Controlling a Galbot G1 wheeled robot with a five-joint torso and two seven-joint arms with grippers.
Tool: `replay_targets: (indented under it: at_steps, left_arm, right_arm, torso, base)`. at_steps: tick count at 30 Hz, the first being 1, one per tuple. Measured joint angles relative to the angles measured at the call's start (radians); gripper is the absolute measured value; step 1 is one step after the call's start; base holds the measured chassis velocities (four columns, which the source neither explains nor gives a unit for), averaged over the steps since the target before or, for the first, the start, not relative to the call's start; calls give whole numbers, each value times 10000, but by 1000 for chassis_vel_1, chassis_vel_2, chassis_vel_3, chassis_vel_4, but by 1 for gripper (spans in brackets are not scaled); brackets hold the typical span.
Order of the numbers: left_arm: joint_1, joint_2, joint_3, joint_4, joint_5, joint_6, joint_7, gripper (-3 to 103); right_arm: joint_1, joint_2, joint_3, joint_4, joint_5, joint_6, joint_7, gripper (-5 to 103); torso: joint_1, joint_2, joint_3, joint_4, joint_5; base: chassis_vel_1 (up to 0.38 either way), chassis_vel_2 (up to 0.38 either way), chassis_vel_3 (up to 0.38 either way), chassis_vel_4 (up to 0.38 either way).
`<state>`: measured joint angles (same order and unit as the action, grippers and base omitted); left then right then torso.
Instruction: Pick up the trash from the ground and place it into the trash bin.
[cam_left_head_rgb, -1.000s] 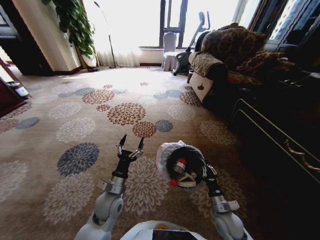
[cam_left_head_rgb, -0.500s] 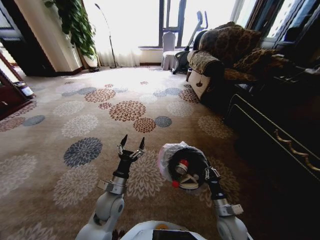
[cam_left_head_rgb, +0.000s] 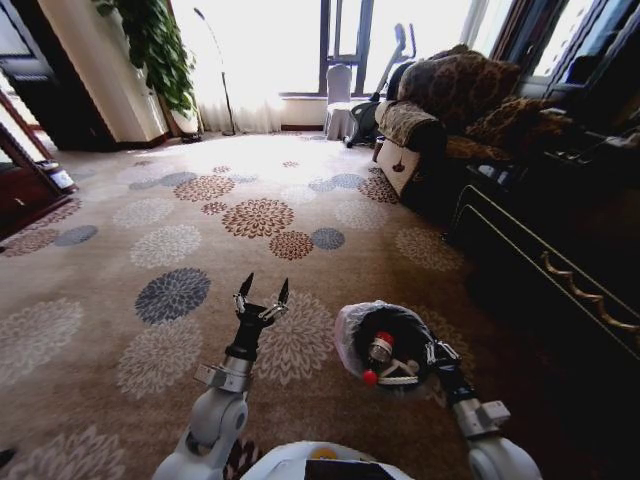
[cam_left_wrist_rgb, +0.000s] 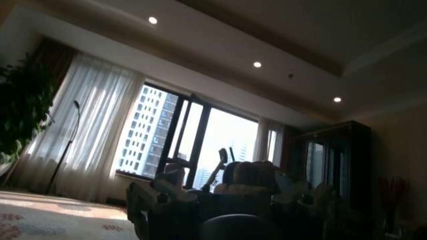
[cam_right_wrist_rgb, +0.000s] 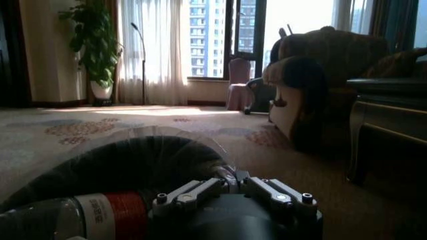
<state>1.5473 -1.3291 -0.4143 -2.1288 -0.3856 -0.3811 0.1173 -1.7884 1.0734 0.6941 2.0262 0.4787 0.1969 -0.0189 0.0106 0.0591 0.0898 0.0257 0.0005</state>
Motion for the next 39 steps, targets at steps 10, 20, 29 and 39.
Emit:
replay_targets:
  at_steps: [10,20,29,39]
  left_arm:
    - [-122,-40,42,321,-44,-65,-11,97]
    - [-351,-68,241,569,-55,-111,-16,97]
    - [-139,-39,186,591,-53,-239,-10,97]
    - [-241,-75,295,638,-25,-274,-9,97]
  right_arm:
    - [-1028,-183,3274,-279,2507,-993,15,0]
    - [-319,-790,3848,-3634,2964,-1101,16,0]
    - [928,-1424,3576,-6047,2650,-1187,8,0]
    - [1003,-1336,3560,-6599,3367,-1644,18,20]
  torso:
    - [-1,0,-1,-2,-3]
    - [-1,-2,-1,0,-3]
    - [-1,-2,0,3,-10]
    - [-1,-1,-1,-3,-4]
  base:
    - [0,0,0,0]
    - [0,0,0,0]
    - [0,0,0,0]
    - [0,0,0,0]
